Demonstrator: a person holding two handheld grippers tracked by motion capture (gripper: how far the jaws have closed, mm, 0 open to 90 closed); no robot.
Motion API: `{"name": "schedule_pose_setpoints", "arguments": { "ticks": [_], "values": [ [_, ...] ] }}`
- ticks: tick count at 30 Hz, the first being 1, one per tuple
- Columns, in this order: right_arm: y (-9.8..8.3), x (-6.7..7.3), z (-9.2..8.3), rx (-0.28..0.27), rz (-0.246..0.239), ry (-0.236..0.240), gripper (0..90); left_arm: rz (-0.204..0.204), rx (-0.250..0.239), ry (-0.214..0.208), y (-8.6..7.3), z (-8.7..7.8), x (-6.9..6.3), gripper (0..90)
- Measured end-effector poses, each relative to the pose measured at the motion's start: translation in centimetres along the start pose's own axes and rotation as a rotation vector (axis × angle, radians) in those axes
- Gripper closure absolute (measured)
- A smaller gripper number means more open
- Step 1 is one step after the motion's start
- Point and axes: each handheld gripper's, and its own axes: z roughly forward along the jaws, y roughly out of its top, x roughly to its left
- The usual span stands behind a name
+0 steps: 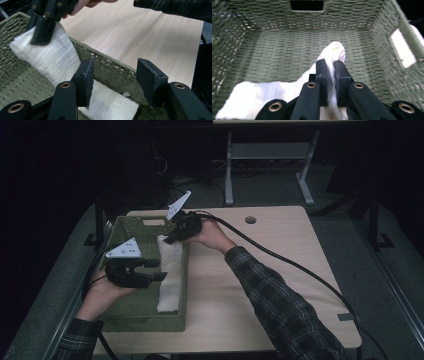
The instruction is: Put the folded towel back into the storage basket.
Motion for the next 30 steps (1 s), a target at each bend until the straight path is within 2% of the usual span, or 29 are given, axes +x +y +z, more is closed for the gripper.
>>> {"name": "schedule_pose_setpoints", "arguments": {
  "ticks": [9,11,14,17,20,22,30],
  "values": [
    [-0.6,-2.4,0.4,0.002,0.028,-0.03,83.4,0.006,-0.007,-0.011,0.3,0.5,0.0,47.8],
    [-0.7,-2.7,0.7,0.002,0.027,-0.046,78.5,0.002,-0.008,-0.011,0.3,0.6,0.1,47.8],
    [-0.7,-3.0,0.7,-0.006,0.023,-0.103,67.8,-0.001,-0.009,-0.011,0.3,0.5,0.1,47.8],
    [-0.6,-3.1,0.2,-0.009,0.028,-0.114,65.9,-0.003,-0.012,-0.011,0.3,0.6,0.2,47.4],
    [-0.6,-3.2,-0.6,-0.012,0.049,-0.104,63.8,-0.008,-0.016,-0.013,0.5,0.8,0.2,46.5],
    [-0.7,-3.2,-0.8,-0.015,0.046,-0.099,63.7,-0.011,-0.019,-0.015,0.7,0.9,0.1,46.3],
    [-1.8,-1.9,-3.4,-0.037,0.061,-0.094,59.1,-0.009,-0.03,-0.027,2.4,2.5,-0.8,44.9]
  ]
}}
